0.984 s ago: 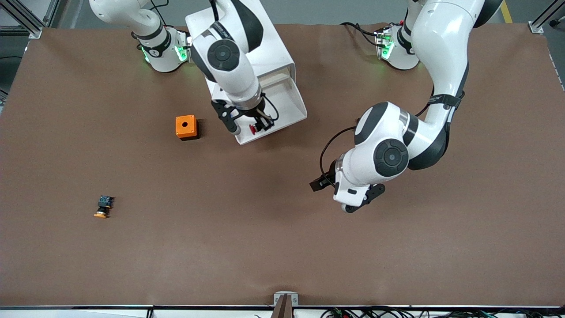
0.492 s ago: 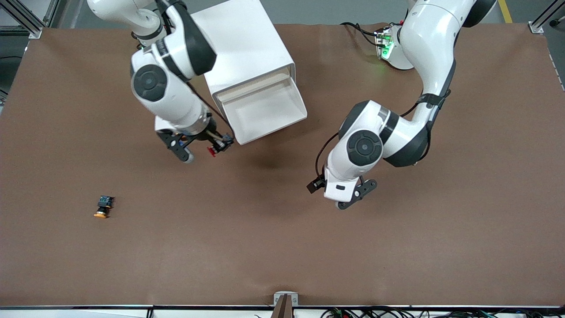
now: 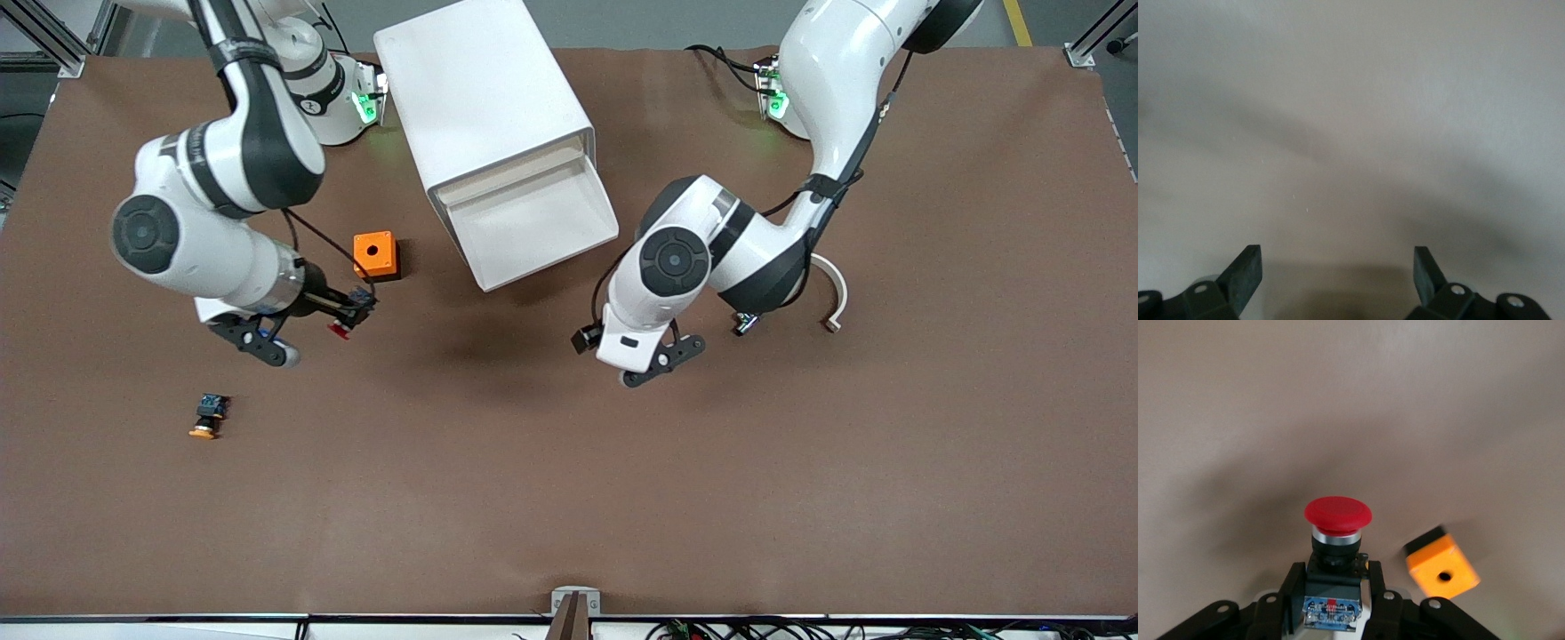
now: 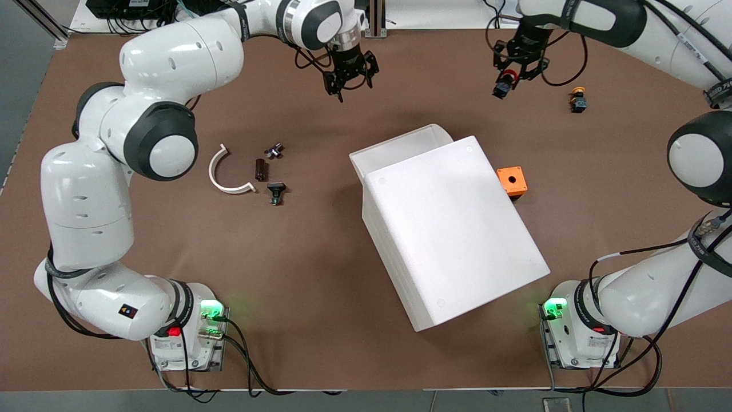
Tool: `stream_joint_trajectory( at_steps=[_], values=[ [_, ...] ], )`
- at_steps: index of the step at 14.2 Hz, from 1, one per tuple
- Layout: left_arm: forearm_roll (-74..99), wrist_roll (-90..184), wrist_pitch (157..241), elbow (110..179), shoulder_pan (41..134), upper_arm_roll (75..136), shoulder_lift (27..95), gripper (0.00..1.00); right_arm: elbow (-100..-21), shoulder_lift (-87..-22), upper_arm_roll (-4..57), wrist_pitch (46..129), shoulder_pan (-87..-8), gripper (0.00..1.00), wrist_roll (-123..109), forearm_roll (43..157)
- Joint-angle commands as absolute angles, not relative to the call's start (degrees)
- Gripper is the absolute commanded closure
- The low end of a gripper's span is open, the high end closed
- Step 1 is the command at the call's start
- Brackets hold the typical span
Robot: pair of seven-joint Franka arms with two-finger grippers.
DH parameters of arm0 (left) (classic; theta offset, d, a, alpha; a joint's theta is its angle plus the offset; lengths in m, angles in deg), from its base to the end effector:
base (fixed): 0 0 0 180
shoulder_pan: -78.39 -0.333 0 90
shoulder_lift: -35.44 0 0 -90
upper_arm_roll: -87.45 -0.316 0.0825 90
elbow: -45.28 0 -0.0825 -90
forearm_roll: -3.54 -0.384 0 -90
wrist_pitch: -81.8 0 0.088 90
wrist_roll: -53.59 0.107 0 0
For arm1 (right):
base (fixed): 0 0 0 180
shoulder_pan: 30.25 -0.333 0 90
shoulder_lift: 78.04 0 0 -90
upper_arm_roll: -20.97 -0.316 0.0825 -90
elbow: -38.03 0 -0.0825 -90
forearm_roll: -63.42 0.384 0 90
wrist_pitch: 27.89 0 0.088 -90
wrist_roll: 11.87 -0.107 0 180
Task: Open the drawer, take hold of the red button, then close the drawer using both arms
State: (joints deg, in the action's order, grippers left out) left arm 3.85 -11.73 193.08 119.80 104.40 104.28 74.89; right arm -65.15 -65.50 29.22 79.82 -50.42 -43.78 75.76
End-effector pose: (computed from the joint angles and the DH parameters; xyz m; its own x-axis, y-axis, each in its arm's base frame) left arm 0.5689 -0.4600 0.3484 0.8849 0.4286 -0.1823 0.4445 -0.8940 0.0557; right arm 0.5863 0.1449 0.4154 0.8932 -0.3997 -0.2058 -0.4197 -0.9055 -0.0629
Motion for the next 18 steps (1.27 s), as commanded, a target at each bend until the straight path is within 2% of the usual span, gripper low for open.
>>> stream_joint_trajectory(
  at_steps=[1,7,13,18],
  values=[
    [3.2,-12.2,193.3,123.1,105.3,104.8,73.1,0.00,-65.0,-64.5,28.3,81.4,-44.9,1.00,-32.1,76.0],
    [3.2,-12.1,193.4,124.6,109.2,104.7,73.8,0.00,-61.3,-55.3,28.3,88.8,-36.0,1.00,-12.2,73.1],
    [3.2,-12.0,193.4,125.7,111.5,104.8,74.4,0.00,-58.7,-46.0,28.3,98.4,-31.4,1.00,-0.2,72.6],
    [3.4,-12.0,193.3,126.1,112.7,105.0,74.4,0.00,-53.6,-39.7,28.2,98.9,-29.3,1.00,1.1,72.9]
  ],
)
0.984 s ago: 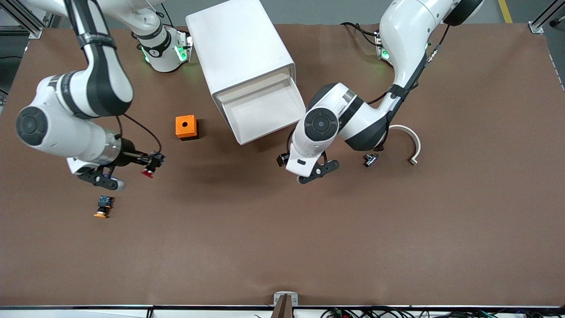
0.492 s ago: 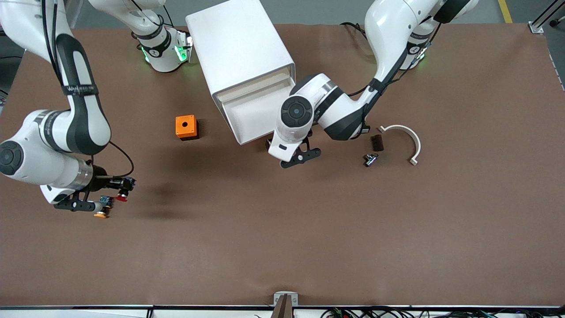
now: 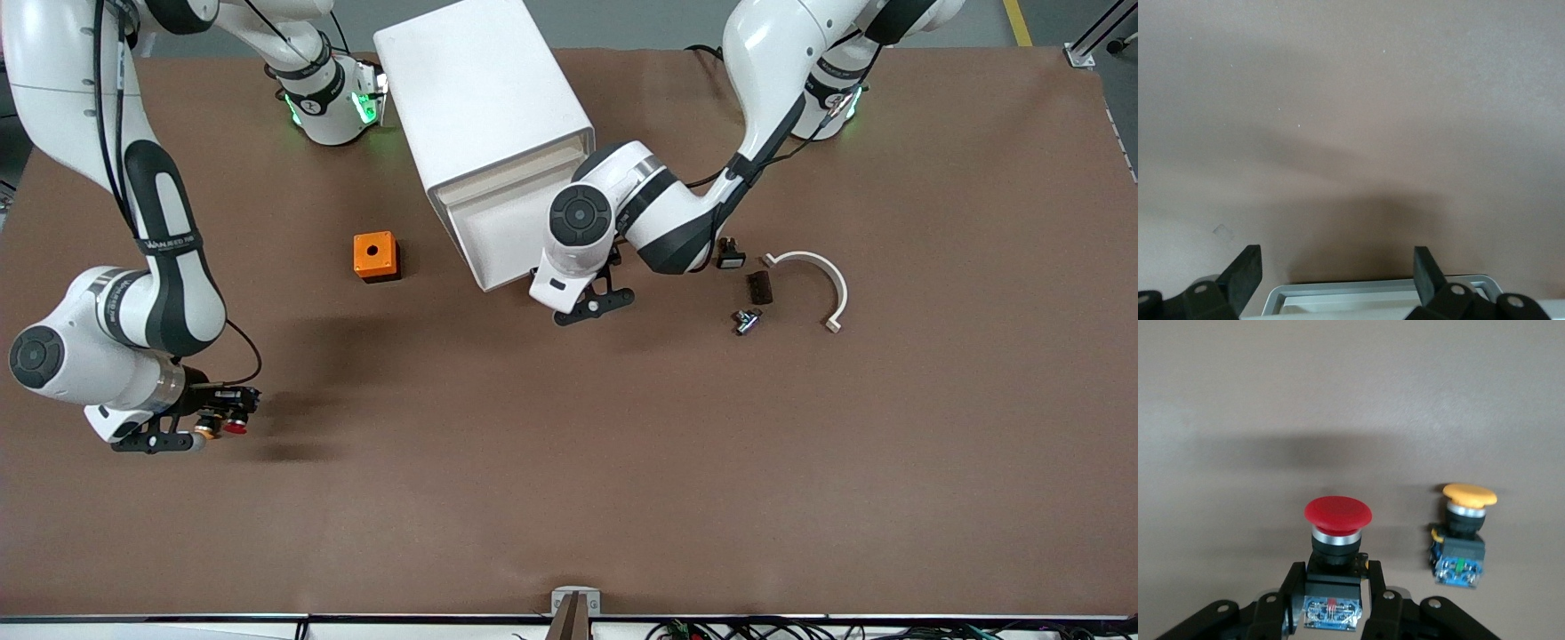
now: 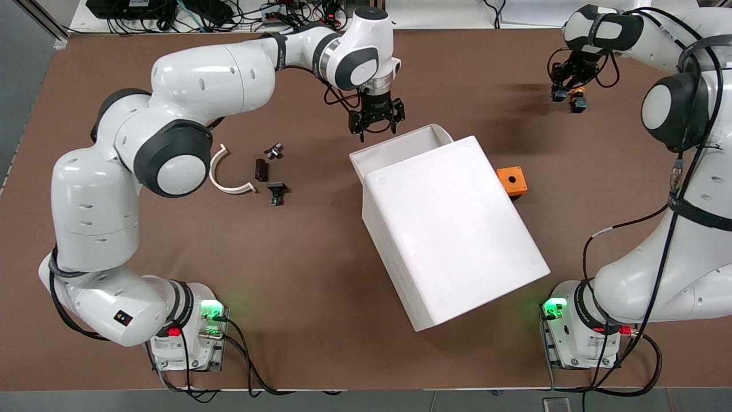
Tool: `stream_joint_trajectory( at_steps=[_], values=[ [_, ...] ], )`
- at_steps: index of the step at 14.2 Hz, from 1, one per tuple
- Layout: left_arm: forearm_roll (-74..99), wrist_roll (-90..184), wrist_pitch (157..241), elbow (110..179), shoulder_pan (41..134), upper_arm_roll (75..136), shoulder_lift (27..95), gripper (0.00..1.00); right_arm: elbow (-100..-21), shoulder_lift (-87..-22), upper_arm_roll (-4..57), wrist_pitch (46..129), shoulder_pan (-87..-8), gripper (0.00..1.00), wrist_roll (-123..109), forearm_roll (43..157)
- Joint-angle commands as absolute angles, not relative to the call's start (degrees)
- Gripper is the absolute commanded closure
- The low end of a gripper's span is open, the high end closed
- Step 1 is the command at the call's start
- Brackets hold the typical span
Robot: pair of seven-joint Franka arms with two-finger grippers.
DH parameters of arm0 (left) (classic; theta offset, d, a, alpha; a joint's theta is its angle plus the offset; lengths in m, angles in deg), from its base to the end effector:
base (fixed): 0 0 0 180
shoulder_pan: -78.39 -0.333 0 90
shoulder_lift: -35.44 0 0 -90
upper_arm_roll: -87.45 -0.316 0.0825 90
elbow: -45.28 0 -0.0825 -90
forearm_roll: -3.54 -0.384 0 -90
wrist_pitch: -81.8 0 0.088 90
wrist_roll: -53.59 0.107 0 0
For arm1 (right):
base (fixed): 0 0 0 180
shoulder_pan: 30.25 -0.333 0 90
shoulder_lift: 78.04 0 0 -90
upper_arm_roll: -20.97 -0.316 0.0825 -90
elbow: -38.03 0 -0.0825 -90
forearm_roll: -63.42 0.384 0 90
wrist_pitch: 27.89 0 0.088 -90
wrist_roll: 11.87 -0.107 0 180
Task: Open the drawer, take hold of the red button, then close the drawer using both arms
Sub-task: 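Lower the red button beside the yellow button and open the right gripper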
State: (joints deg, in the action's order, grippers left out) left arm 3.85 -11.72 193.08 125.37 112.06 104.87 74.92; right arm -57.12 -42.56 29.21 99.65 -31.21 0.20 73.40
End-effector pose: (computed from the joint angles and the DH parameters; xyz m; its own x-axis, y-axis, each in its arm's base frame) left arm 0.4786 -0.5269 0.3050 0.9279 0.2956 -0.2272 0.2974 -0.9544 -0.0272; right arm 0.6750 -0.0699 0.2469 0.9994 -0.0003 -0.0356 -0.0024 -0.9983 -0.0584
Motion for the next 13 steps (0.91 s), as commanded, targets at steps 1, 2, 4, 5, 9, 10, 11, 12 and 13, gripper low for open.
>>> stream_joint_trajectory(
  at_steps=[1,2,4,5,9,10,11,12,13],
  values=[
    [3.5,-12.0,193.4,126.1,112.8,105.1,74.4,0.00,-53.6,-39.0,28.2,99.3,-29.2,1.00,1.1,72.9],
    [3.6,-12.0,193.4,126.1,113.2,105.2,74.4,0.00,-53.6,-38.8,28.2,100.2,-29.2,1.00,1.1,73.2],
    [3.7,-12.1,193.4,126.4,114.0,105.3,74.4,0.00,-53.6,-38.0,28.1,102.0,-29.3,1.00,1.0,73.5],
    [3.7,-12.0,193.4,126.4,114.4,105.3,74.4,0.00,-53.6,-37.4,28.1,102.2,-29.2,1.00,1.0,73.6],
    [3.7,-12.0,193.4,126.5,115.7,105.3,74.5,0.00,-53.6,-35.8,28.0,103.6,-28.9,1.00,0.6,73.6],
    [4.4,-12.0,193.4,126.5,116.2,105.3,74.5,0.00,-53.6,-35.8,28.0,103.5,-29.0,0.96,0.3,73.6],
    [5.8,-12.0,193.4,126.5,116.5,105.3,74.5,0.00,-53.4,-35.8,28.0,103.4,-29.1,0.71,0.1,73.6],
    [7.1,-11.9,193.4,126.8,116.9,105.3,74.5,0.00,-53.0,-35.8,28.0,103.4,-29.4,0.45,-0.8,73.7],
    [7.9,-11.9,193.4,126.8,117.3,105.3,74.5,0.00,-52.8,-35.8,27.9,103.3,-29.5,0.10,-2.1,73.6]
  ],
)
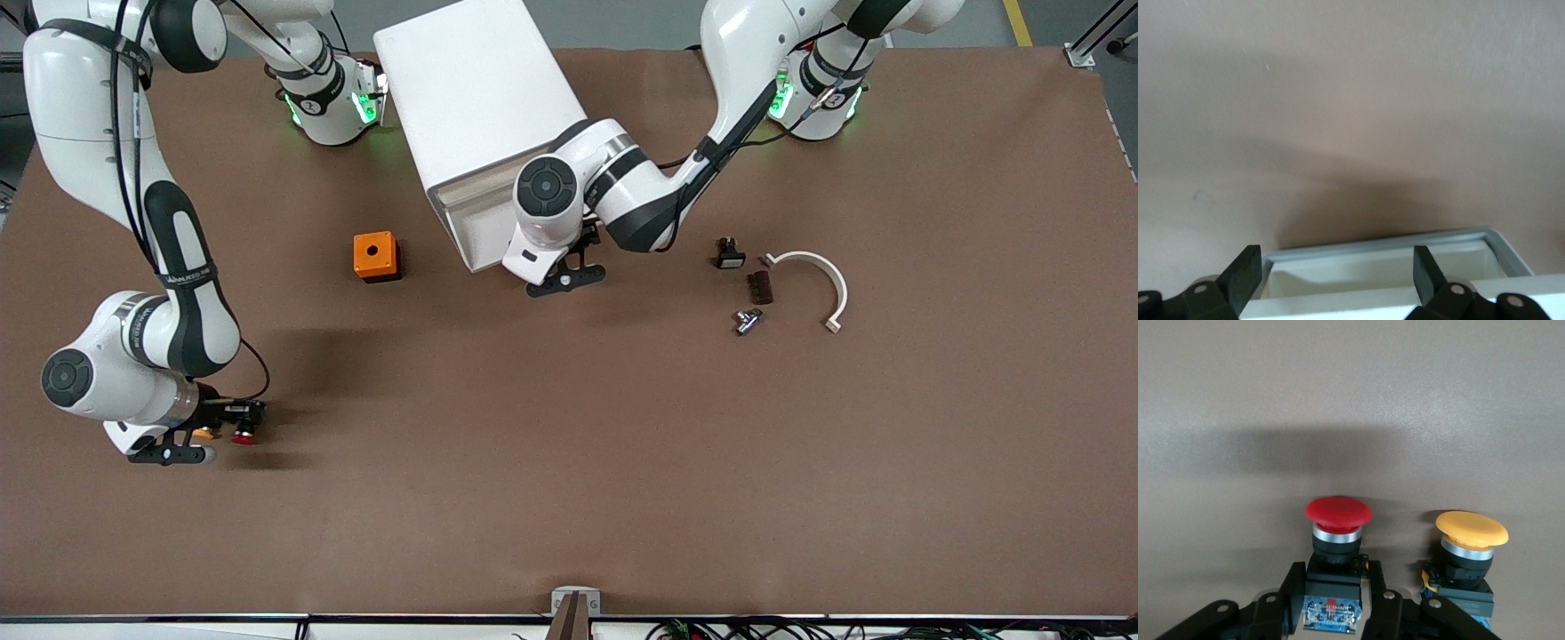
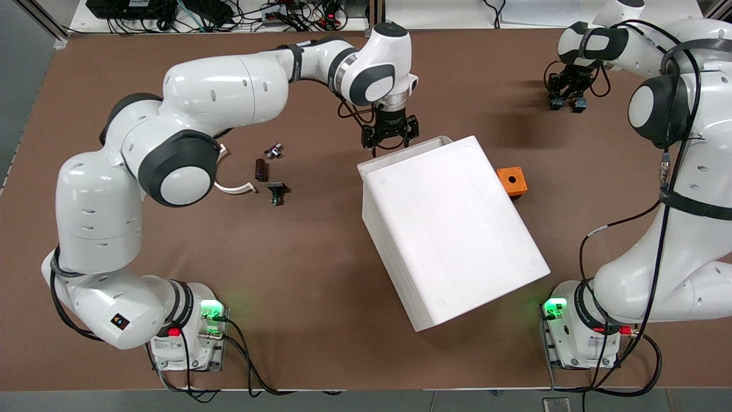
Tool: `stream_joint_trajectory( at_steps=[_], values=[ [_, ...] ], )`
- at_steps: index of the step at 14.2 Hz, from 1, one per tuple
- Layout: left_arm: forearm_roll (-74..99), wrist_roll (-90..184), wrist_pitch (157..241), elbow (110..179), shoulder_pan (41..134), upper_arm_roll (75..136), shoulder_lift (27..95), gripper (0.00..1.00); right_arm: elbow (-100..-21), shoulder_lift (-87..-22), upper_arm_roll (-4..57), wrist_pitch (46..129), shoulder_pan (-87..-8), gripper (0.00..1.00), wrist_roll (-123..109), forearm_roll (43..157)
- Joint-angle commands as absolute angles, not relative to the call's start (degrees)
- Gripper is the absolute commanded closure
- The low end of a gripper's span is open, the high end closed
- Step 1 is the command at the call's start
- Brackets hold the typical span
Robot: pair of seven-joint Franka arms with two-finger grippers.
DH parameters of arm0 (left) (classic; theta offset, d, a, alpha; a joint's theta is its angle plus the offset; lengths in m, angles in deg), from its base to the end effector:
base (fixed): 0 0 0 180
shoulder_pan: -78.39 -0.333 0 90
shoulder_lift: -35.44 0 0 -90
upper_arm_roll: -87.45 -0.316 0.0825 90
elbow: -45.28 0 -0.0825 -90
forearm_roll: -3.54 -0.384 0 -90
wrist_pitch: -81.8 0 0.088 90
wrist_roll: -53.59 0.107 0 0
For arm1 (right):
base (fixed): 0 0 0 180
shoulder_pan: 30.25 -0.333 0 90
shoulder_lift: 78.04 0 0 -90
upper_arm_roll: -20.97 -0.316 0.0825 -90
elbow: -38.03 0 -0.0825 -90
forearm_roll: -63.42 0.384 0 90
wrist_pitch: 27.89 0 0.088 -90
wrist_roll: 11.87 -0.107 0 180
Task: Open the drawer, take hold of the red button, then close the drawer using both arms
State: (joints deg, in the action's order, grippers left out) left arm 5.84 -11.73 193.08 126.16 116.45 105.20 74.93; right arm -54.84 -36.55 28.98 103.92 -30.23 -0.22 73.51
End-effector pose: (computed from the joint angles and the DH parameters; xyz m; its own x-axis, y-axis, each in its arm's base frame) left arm 0.4296 -0.5637 0.3000 0.9367 0.2305 -0.2637 0.2316 -0.9724 -0.0274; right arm 0.6827 -0.0810 0.1986 0.9993 -0.0231 -0.0284 -0.0242 -0.9989 -0.0410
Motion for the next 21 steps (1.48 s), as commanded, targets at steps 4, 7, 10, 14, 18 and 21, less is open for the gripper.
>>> stream_joint_trajectory(
  at_steps=[4,7,10,14,18,21],
  values=[
    [11.1,-12.0,193.4,126.8,118.8,105.3,74.5,0.00,-52.1,-36.5,27.9,102.7,-29.9,0.00,-2.3,73.5],
    [13.1,-12.0,193.4,127.3,119.7,105.3,75.1,0.00,-52.1,-39.5,27.7,98.4,-30.7,0.00,-2.5,73.4],
    [13.6,-12.0,193.4,127.7,120.3,105.3,75.4,0.00,-52.1,-44.4,27.8,93.6,-31.7,0.00,-2.6,72.9],
    [18.2,-12.1,193.4,127.8,120.4,105.3,75.8,0.00,-52.7,-51.4,27.9,87.9,-33.0,0.00,-2.5,72.7],
    [20.8,-12.1,193.4,128.4,120.5,105.3,75.9,0.00,-53.3,-58.3,28.0,81.0,-33.2,0.00,-5.0,72.6],
    [21.5,-12.1,193.4,128.5,120.4,105.3,75.9,0.00,-53.3,-64.3,27.9,75.0,-34.1,0.00,-10.0,68.1]
  ],
)
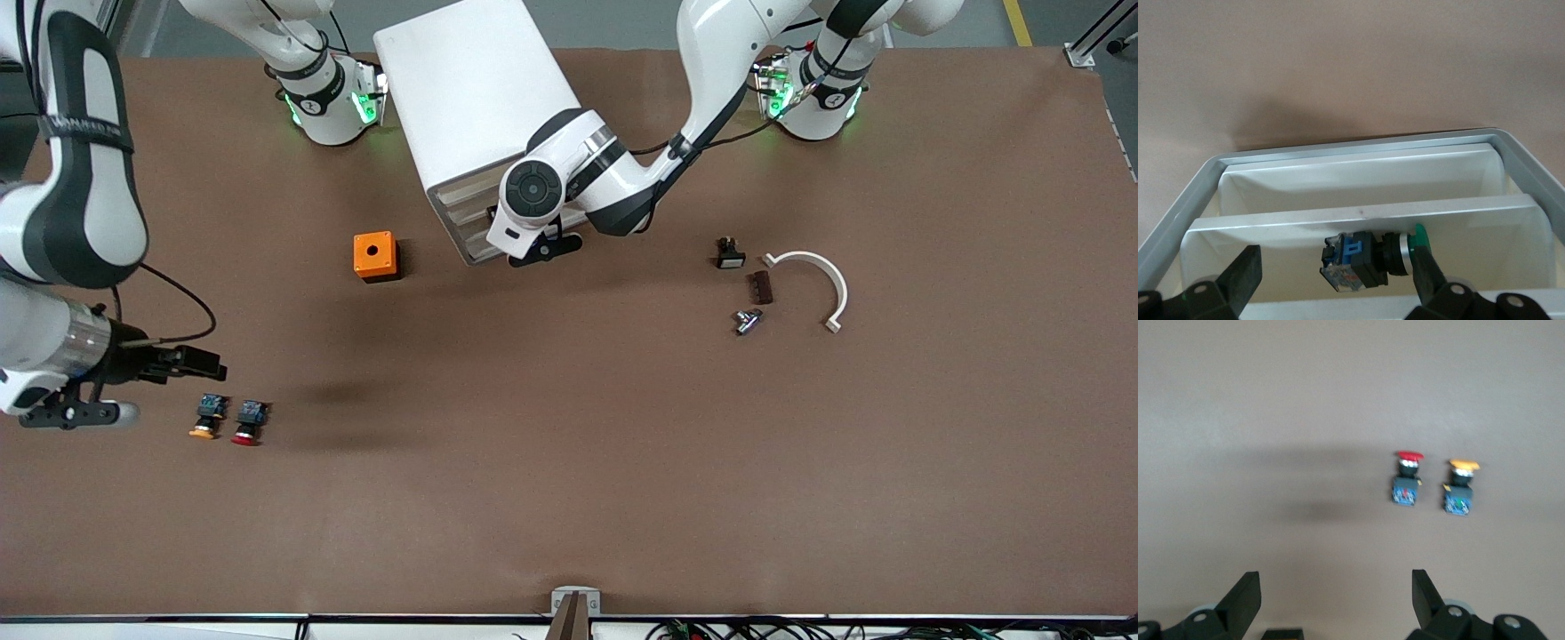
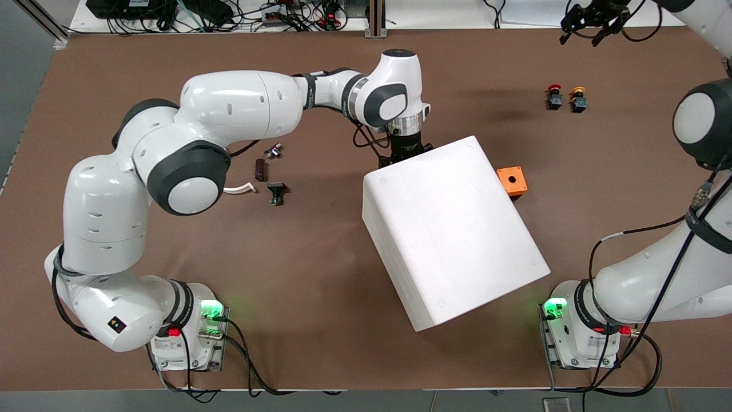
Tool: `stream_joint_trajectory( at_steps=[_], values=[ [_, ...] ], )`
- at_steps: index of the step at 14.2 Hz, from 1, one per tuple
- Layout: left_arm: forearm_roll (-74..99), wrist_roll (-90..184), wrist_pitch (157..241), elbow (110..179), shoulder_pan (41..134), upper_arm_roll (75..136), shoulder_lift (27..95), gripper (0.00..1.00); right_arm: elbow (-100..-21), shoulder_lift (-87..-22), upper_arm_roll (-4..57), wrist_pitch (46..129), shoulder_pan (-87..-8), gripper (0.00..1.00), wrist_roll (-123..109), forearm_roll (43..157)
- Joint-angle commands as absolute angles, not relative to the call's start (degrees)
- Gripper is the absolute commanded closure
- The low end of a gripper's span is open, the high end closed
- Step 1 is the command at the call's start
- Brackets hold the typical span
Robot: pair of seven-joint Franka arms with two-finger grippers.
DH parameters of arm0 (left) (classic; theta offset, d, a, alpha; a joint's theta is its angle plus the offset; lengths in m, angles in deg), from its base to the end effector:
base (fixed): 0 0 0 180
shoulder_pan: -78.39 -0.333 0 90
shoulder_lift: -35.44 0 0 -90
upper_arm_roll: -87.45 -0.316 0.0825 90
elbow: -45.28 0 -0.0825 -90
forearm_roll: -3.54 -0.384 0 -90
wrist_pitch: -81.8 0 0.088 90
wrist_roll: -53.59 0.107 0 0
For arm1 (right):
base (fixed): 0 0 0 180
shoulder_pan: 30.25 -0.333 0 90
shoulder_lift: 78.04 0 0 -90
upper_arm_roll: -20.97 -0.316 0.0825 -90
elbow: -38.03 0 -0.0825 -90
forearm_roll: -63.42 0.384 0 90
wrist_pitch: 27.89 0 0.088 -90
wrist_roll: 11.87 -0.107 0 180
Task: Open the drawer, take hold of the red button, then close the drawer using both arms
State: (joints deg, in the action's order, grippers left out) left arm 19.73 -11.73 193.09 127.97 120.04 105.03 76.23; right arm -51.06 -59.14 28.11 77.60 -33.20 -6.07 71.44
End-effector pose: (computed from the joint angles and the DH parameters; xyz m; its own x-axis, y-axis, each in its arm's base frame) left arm 0.3756 -0.5930 0.2759 0.8432 0.2557 -0.4728 0.2795 -0.9599 -0.0208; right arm 0.6539 -0.0274 0.4561 0.9995 -0.0047 -0.0326 -0.0078 -0.9953 -0.0966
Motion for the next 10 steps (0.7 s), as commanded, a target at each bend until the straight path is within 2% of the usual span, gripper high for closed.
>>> stream_joint_trajectory(
  at_steps=[1,7,10],
  values=[
    [21.6,-12.1,193.4,128.6,120.3,105.3,75.9,0.00,-53.4,-66.2,27.8,72.9,-34.3,0.00,-11.5,67.1],
    [21.6,-12.1,193.4,130.1,119.7,105.3,75.5,0.00,-57.5,-78.2,27.9,68.8,-34.0,0.00,-12.8,65.7],
    [22.6,-12.1,193.4,130.1,119.6,105.3,75.3,0.00,-58.4,-81.0,27.9,67.0,-33.9,0.00,-12.9,65.0]
  ],
)
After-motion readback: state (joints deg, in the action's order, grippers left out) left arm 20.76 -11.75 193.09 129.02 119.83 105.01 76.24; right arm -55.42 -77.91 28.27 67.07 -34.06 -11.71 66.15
